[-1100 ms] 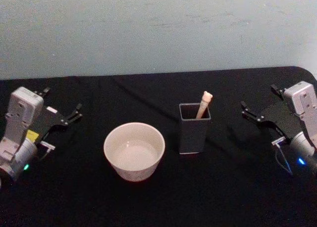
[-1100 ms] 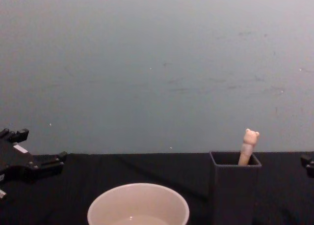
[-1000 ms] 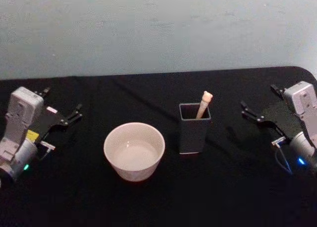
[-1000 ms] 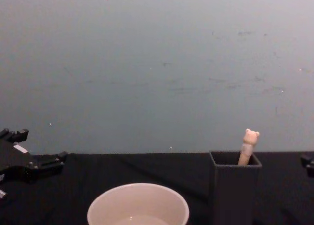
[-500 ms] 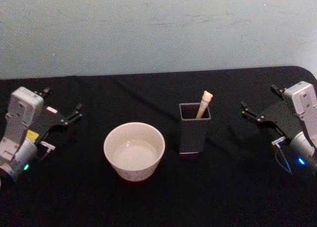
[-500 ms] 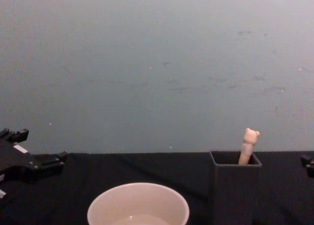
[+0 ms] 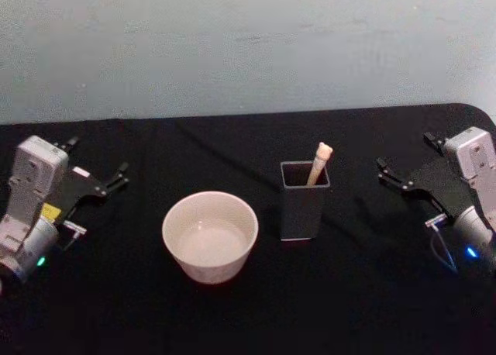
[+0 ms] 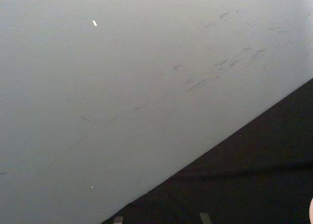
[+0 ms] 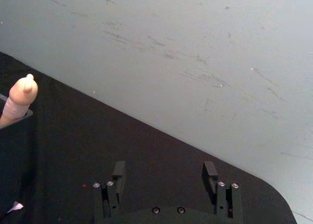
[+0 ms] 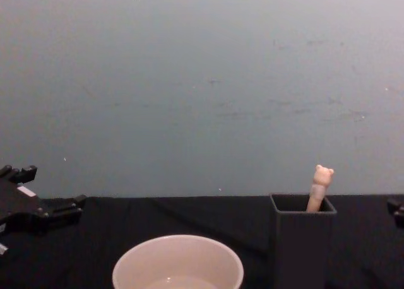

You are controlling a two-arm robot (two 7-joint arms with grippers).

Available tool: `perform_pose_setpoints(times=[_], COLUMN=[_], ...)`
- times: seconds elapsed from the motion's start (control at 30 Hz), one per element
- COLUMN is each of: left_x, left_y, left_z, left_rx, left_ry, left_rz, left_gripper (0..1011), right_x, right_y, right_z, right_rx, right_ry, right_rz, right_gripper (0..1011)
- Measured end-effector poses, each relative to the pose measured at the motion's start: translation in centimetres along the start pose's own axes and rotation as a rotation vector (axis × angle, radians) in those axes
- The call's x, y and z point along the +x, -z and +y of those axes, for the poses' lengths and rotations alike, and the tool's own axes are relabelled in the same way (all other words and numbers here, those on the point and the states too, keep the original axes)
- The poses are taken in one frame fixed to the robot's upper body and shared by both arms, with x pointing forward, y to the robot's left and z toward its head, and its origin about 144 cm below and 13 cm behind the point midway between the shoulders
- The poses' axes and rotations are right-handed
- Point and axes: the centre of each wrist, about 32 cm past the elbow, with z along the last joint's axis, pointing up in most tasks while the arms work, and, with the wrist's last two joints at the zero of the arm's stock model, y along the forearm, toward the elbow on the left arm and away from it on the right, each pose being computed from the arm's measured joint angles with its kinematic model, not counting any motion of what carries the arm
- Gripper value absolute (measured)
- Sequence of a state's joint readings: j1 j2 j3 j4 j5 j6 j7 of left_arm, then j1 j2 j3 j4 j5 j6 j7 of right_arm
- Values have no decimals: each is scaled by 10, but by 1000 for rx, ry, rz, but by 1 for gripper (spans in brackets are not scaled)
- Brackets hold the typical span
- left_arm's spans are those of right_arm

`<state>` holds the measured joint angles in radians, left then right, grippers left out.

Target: Pick up the stirring spoon with one hand, stir inside the cup, then place it back in its original position.

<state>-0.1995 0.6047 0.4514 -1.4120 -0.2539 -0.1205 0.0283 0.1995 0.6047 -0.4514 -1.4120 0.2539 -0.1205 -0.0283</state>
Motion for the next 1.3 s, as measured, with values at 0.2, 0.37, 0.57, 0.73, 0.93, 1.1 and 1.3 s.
perform_pose_setpoints(times=[0.2, 0.37, 0.57, 0.73, 0.93, 1.1, 1.3], left_x=[0, 0, 0, 0, 0, 0, 0], left_y=[0, 0, 0, 0, 0, 0, 0], left_z=[0, 0, 0, 0, 0, 0, 0], left_rx=[0, 0, 0, 0, 0, 0, 0], left_ry=[0, 0, 0, 0, 0, 0, 0], left_rz=[0, 0, 0, 0, 0, 0, 0], left_gripper=[1001, 1001, 1001, 1001, 1001, 1001, 1001], right_x=[0, 0, 0, 0, 0, 0, 2], right_y=[0, 0, 0, 0, 0, 0, -4], right_z=[0, 0, 0, 0, 0, 0, -3], right_rx=[0, 0, 0, 0, 0, 0, 19], right_ry=[0, 0, 0, 0, 0, 0, -29], right_rz=[0, 0, 0, 0, 0, 0, 38], right_gripper=[1002, 1002, 1002, 1002, 1002, 1002, 1002])
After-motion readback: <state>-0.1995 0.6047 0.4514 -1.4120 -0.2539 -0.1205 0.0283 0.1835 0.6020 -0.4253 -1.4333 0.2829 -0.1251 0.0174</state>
